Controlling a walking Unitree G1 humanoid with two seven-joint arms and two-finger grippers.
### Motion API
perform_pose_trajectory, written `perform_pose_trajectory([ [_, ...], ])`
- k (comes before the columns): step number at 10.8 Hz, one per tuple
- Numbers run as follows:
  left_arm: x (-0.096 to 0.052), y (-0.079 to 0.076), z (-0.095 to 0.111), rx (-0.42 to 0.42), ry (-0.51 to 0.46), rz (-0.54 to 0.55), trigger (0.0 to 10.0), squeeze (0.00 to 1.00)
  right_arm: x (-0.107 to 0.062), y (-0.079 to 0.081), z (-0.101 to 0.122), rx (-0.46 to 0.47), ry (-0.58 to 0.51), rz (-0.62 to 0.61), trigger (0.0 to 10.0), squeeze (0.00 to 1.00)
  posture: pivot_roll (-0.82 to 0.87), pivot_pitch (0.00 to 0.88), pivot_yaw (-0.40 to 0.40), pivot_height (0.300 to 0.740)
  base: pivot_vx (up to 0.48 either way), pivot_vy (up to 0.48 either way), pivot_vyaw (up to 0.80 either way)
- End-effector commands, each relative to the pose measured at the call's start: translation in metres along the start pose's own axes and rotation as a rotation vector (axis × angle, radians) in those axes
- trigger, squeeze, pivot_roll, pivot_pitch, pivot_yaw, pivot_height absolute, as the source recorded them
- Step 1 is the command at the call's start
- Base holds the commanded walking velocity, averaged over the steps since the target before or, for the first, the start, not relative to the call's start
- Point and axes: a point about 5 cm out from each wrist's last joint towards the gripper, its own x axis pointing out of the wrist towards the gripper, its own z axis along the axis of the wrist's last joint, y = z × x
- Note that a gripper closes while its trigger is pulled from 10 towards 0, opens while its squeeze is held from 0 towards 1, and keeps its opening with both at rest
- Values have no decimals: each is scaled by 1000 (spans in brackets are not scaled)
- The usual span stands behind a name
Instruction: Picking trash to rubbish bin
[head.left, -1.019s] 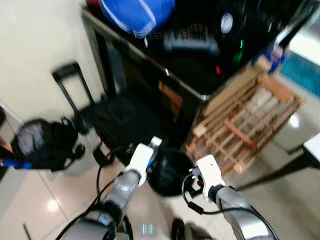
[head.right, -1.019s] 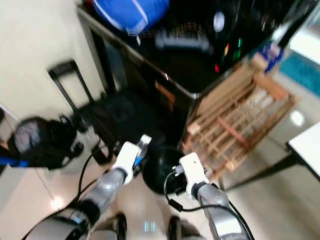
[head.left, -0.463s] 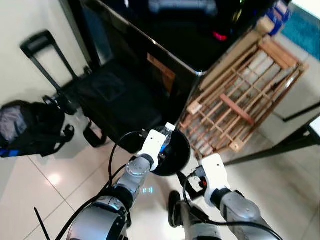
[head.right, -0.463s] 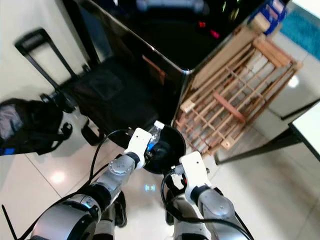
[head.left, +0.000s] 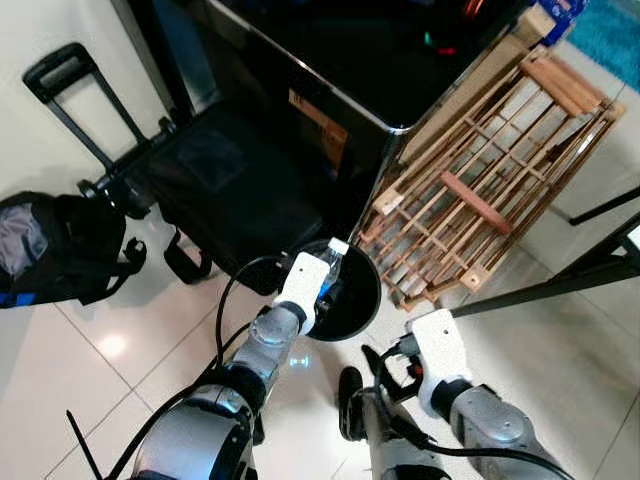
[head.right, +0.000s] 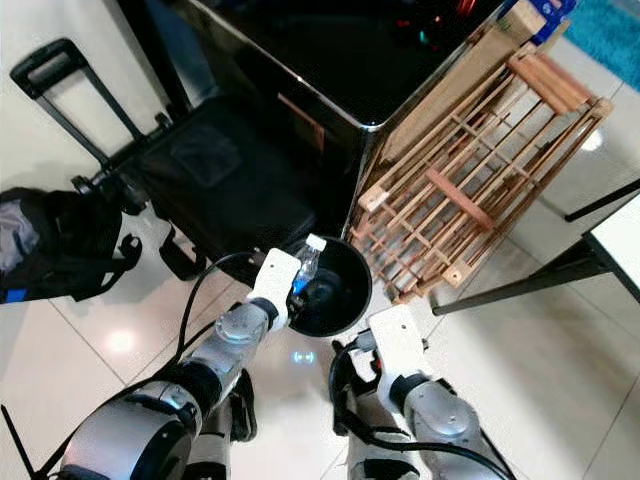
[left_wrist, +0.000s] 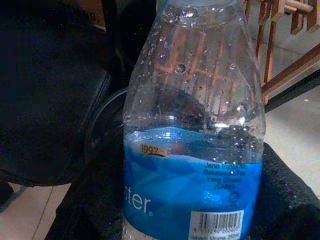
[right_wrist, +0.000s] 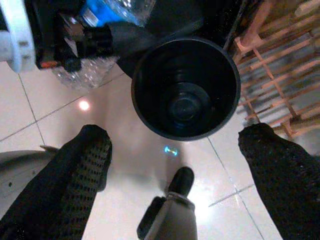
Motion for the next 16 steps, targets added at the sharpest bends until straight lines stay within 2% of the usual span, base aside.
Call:
perform_pose_trajectory([
  [1, -1, -8, -7, -11, 28, -30, 10000, 0, -6, -1, -7, 19, 34, -14, 10000, 0, -225, 473, -47, 740, 0, 0, 0],
  [2, 1, -8, -2, -9, 12, -27, 10000, 0, -7, -2, -8, 21, 39, -20, 10000, 0, -226, 477, -48, 740, 0, 0, 0],
  [3, 3, -8, 6, 0, -7, -30, 10000, 125, -8, -2, -8, 22, 42, -21, 10000, 0, -228, 480, -49, 740, 0, 0, 0],
  [4, 6, -7, 12, 10, -21, -31, 10000, 1000, -9, -1, -8, 26, 44, -20, 10000, 0, -231, 482, -47, 740, 0, 0, 0],
  [10, 4, -4, 10, 25, -18, -14, 10000, 1000, -9, 2, -9, 35, 49, -19, 10000, 0, -227, 489, -42, 740, 0, 0, 0],
  [11, 3, -1, 9, 39, -19, 13, 10000, 0, -9, 3, -10, 37, 49, -18, 10000, 0, -215, 492, -38, 740, 0, 0, 0],
  [13, -5, 7, -3, 3, -48, 73, 10000, 0, -2, 3, -8, 46, 31, -24, 10000, 0, -177, 472, -13, 740, 0, 0, 0],
  [14, -18, 16, -21, -43, -82, 147, 10000, 0, 9, 1, -3, 59, -11, -34, 10000, 0, -127, 437, 17, 740, 0, 0, 0],
  [15, -23, 18, -26, -41, -92, 160, 10000, 0, 12, 1, -1, 58, -21, -36, 10000, 0, -115, 427, 24, 740, 0, 0, 0],
  [16, -34, 23, -37, -36, -112, 205, 10000, 0, 22, -1, 3, 54, -43, -43, 10000, 0, -81, 389, 46, 740, 0, 0, 0],
])
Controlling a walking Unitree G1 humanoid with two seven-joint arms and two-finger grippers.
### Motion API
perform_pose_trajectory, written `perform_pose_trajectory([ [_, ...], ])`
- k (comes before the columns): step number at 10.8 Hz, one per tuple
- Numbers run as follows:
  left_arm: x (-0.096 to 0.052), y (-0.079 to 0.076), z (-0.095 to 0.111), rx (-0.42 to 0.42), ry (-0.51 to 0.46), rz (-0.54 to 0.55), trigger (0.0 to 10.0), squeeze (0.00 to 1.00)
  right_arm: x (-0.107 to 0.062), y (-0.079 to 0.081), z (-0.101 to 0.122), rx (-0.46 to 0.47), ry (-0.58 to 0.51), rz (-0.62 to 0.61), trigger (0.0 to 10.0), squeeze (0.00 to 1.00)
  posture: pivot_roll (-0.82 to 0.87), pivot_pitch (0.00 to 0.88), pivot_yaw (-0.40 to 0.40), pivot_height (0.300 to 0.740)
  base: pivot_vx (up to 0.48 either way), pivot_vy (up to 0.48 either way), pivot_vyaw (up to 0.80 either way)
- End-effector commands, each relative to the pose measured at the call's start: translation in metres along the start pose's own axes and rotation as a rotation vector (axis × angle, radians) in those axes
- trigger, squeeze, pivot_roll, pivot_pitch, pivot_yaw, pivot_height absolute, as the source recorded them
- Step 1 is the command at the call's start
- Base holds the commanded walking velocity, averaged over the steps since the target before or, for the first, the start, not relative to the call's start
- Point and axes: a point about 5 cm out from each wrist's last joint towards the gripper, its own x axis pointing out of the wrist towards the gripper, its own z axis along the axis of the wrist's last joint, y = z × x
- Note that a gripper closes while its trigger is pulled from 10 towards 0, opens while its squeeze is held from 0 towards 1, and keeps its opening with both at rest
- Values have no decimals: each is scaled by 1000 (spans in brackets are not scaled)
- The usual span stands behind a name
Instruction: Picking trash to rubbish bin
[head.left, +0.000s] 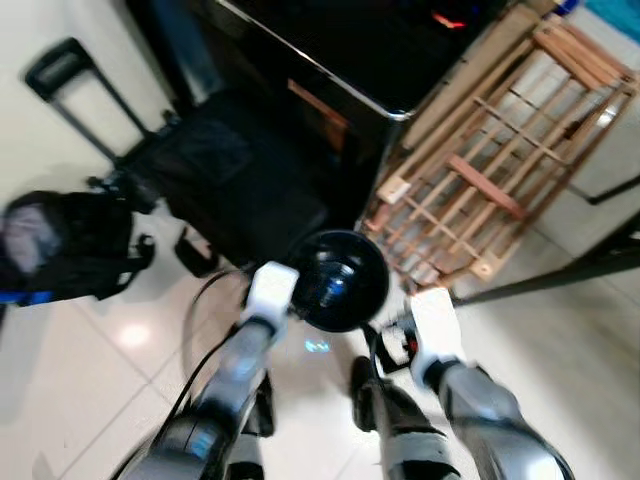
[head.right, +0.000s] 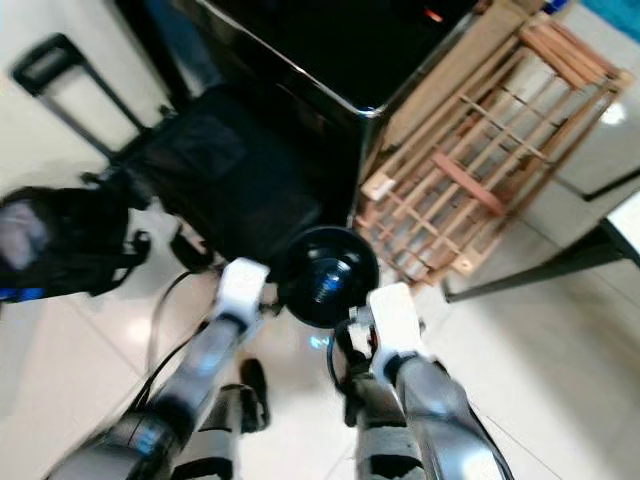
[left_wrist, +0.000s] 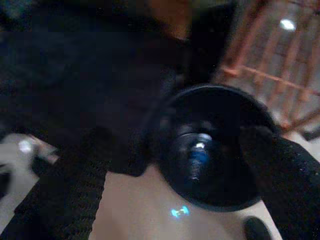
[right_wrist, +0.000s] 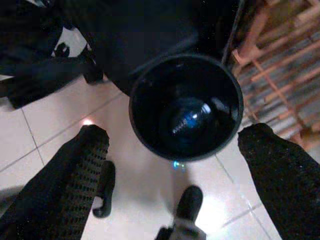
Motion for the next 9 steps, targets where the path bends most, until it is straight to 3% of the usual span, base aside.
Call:
perform_pose_trajectory([
  [1, -12, 5, -10, 1, 4, 40, 10000, 0, 2, 0, -11, 25, 26, -11, 10000, 0, -51, 350, 64, 740, 0, 0, 0],
  [2, -20, 15, -7, 13, -29, 74, 10000, 0, 11, -3, -10, 19, 14, -19, 10000, 0, -32, 324, 74, 740, 0, 0, 0],
  [4, -18, 31, 17, 42, -114, 117, 10000, 0, 29, -11, 2, 13, -63, -63, 10000, 0, -4, 240, 97, 740, 0, 0, 0],
  [6, -14, 34, 30, 47, -145, 137, 10000, 0, 40, -18, 15, 24, -131, -86, 10000, 0, -5, 194, 102, 740, 0, 0, 0],
  [9, -12, 23, 36, 63, -153, 122, 10000, 0, 48, -24, 21, 22, -197, -113, 10000, 0, -1, 167, 86, 740, 0, 0, 0],
])
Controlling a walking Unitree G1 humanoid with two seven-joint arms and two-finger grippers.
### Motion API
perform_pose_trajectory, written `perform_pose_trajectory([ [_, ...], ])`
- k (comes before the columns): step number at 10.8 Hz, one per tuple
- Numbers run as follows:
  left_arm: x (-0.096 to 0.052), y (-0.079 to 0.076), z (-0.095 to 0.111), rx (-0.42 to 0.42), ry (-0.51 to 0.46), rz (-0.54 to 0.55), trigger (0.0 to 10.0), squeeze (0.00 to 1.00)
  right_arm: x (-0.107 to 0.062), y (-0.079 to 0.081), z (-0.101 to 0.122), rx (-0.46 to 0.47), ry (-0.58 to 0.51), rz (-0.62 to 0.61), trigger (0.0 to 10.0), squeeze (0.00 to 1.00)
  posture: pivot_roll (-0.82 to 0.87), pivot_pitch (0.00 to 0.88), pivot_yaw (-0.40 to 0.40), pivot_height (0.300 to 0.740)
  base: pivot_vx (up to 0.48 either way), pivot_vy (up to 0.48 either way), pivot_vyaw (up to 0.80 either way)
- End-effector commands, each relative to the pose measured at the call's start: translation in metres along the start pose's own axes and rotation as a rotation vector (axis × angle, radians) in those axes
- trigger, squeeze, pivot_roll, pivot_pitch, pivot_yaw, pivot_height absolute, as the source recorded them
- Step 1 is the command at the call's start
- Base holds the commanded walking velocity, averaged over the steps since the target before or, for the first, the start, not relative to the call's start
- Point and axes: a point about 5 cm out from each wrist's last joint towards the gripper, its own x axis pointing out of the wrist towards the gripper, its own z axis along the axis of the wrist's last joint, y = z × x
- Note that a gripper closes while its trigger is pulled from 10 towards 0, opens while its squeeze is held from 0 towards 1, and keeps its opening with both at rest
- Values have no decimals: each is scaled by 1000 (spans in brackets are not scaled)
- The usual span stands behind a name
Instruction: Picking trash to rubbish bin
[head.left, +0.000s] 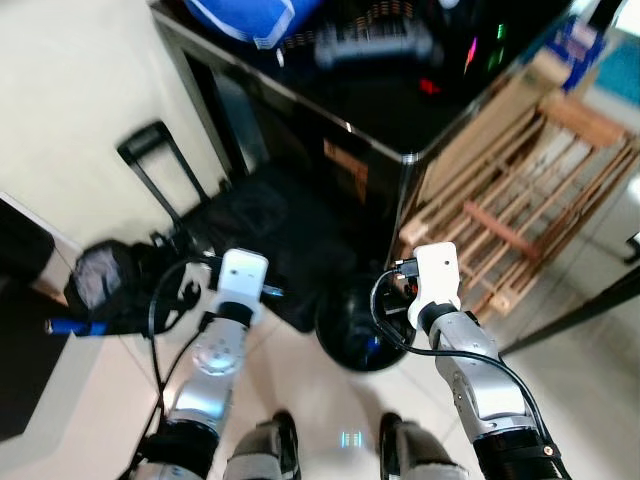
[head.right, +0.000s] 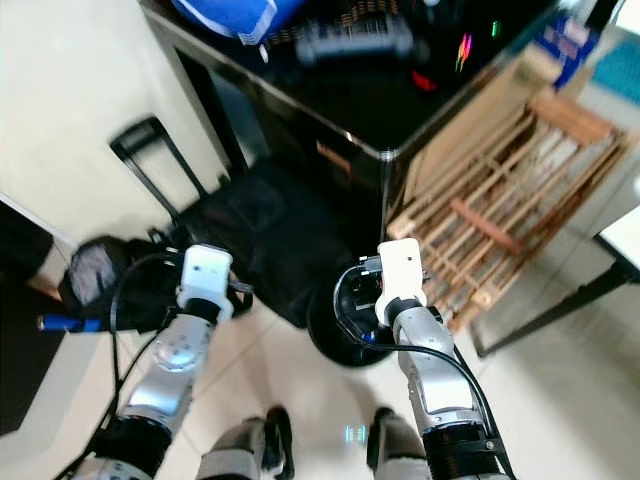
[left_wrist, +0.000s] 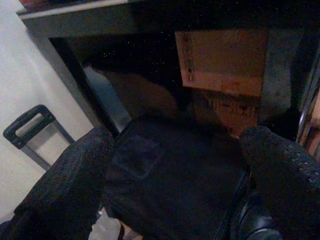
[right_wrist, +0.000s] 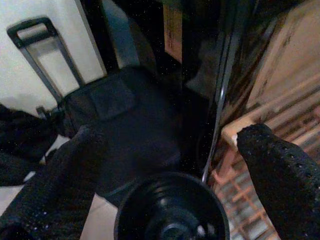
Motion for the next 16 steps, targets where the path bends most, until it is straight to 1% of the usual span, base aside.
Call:
perform_pose_trajectory([
  [1, -3, 0, -5, 12, 29, 10, 10000, 0, 0, 1, -2, 29, -18, -1, 10000, 0, -8, 156, 79, 740, 0, 0, 0],
  [2, -3, -1, -5, 7, 31, 12, 10000, 0, 2, 0, 6, 34, -67, -9, 10000, 0, -11, 148, 73, 740, 0, 0, 0],
  [3, 0, -2, -2, 3, 23, 24, 10000, 0, 5, -6, 13, 50, -110, -32, 10000, 0, -10, 130, 65, 740, 0, 0, 0],
  [4, 2, -2, 0, -1, 18, 32, 10000, 0, 7, -8, 15, 50, -126, -40, 10000, 0, -4, 112, 59, 740, 0, 0, 0],
  [6, 2, -2, 0, 0, 14, 38, 10000, 0, 11, -10, 18, 44, -141, -47, 10000, 0, -2, 90, 50, 740, 0, 0, 0],
  [10, 3, -4, -1, 2, 12, 47, 10000, 0, 13, -13, 18, 63, -176, -57, 10000, 0, -6, 38, 53, 740, 0, 0, 0],
  [12, 7, -3, 2, -1, 2, 52, 10000, 0, 15, -14, 19, 72, -189, -71, 10000, 0, -2, 3, 60, 740, 0, 0, 0],
  [16, 12, -3, 5, -14, -14, 62, 10000, 0, 18, -19, 19, 67, -196, -80, 10000, 0, -4, 0, 55, 740, 0, 0, 0],
])
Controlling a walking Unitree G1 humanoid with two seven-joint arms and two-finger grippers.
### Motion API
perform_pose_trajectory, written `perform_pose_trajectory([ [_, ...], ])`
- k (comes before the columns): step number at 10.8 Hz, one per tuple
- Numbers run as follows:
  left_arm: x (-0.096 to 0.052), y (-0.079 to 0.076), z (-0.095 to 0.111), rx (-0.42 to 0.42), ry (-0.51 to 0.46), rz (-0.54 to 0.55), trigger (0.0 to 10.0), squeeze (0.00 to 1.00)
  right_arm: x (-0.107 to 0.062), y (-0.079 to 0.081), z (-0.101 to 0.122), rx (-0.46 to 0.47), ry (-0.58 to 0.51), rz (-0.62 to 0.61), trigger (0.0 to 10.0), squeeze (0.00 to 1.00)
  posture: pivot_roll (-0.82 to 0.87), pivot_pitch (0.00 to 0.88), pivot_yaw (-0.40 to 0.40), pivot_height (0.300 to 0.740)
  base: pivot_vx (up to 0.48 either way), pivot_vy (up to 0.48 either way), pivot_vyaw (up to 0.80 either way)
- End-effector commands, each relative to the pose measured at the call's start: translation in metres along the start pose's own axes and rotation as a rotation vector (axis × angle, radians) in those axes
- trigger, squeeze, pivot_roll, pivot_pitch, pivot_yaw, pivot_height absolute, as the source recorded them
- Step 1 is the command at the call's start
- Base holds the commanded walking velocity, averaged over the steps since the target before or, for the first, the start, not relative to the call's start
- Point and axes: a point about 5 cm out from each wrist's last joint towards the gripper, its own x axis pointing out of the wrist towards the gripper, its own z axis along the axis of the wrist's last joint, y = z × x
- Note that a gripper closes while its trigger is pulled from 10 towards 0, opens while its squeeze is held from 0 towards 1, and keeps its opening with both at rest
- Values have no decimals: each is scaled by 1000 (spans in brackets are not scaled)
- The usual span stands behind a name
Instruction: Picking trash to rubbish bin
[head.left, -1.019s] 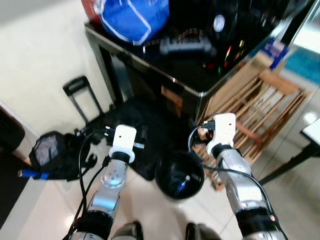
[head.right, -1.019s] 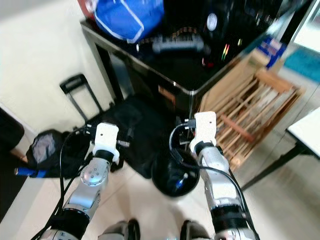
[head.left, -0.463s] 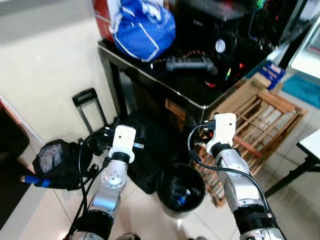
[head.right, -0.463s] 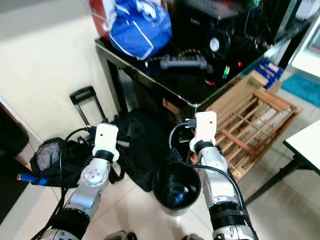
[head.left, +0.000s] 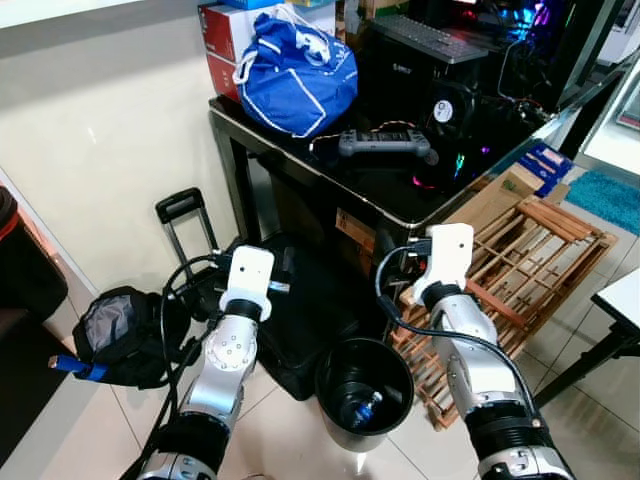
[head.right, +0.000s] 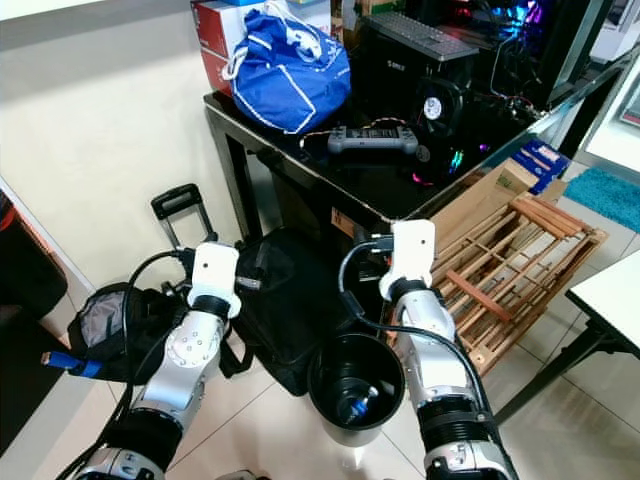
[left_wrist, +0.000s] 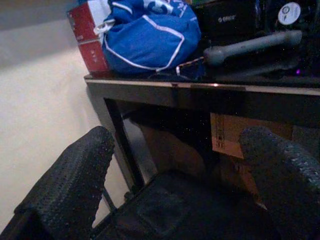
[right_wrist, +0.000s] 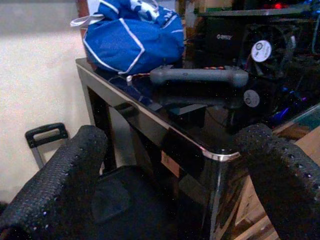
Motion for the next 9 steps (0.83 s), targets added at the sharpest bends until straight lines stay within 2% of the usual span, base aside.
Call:
perform_pose_trajectory([
  [1, 4, 0, 3, -3, -14, 17, 10000, 0, 4, 0, 3, 11, -13, 0, 10000, 0, -10, 0, 54, 740, 0, 0, 0],
  [9, 10, -5, 5, -16, -34, -3, 10000, 0, 5, 0, -1, 9, -16, -5, 10000, 0, -34, 0, 53, 740, 0, 0, 0],
])
